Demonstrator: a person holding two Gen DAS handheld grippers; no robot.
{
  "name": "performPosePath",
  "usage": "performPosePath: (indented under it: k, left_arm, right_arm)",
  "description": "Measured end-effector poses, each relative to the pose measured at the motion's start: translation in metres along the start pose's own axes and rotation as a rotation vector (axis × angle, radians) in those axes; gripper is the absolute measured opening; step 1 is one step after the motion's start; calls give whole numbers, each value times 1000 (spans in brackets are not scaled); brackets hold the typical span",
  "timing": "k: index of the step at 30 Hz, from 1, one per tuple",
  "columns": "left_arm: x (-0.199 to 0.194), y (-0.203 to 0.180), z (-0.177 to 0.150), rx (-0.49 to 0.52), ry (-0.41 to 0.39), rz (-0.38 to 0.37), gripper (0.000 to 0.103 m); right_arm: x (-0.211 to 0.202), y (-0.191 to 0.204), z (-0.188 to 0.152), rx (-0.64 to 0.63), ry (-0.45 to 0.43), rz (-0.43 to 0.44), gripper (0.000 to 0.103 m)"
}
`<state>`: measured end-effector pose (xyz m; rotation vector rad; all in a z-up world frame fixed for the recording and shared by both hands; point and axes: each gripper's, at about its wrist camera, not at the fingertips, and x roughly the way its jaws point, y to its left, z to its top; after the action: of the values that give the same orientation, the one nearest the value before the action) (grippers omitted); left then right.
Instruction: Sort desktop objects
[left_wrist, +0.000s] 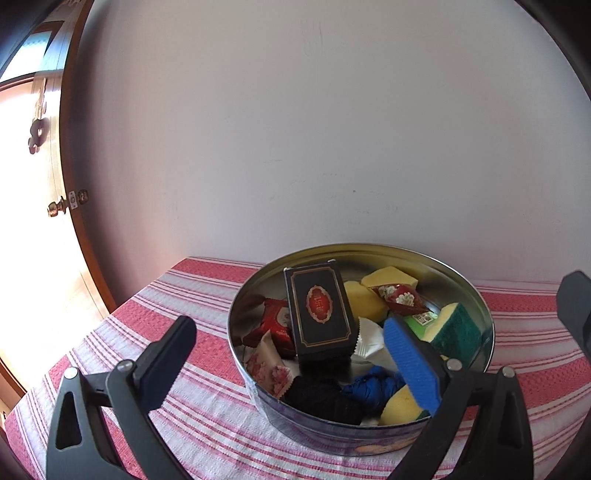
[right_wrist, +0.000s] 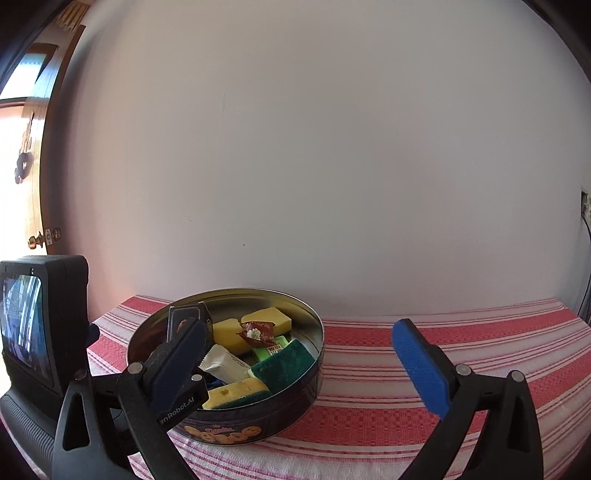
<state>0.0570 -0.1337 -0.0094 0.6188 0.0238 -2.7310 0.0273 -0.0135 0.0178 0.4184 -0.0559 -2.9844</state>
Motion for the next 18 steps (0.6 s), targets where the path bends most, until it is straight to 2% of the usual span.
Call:
performPosePath:
  k: [8, 18]
  left_arm:
    - [0, 5, 2, -30, 20, -48, 103]
    - [-8, 0, 0, 14, -17, -60, 103]
  right_arm:
    - [6, -3, -7, 38, 50, -10, 103]
    - [1, -5, -3, 28, 15, -13, 103]
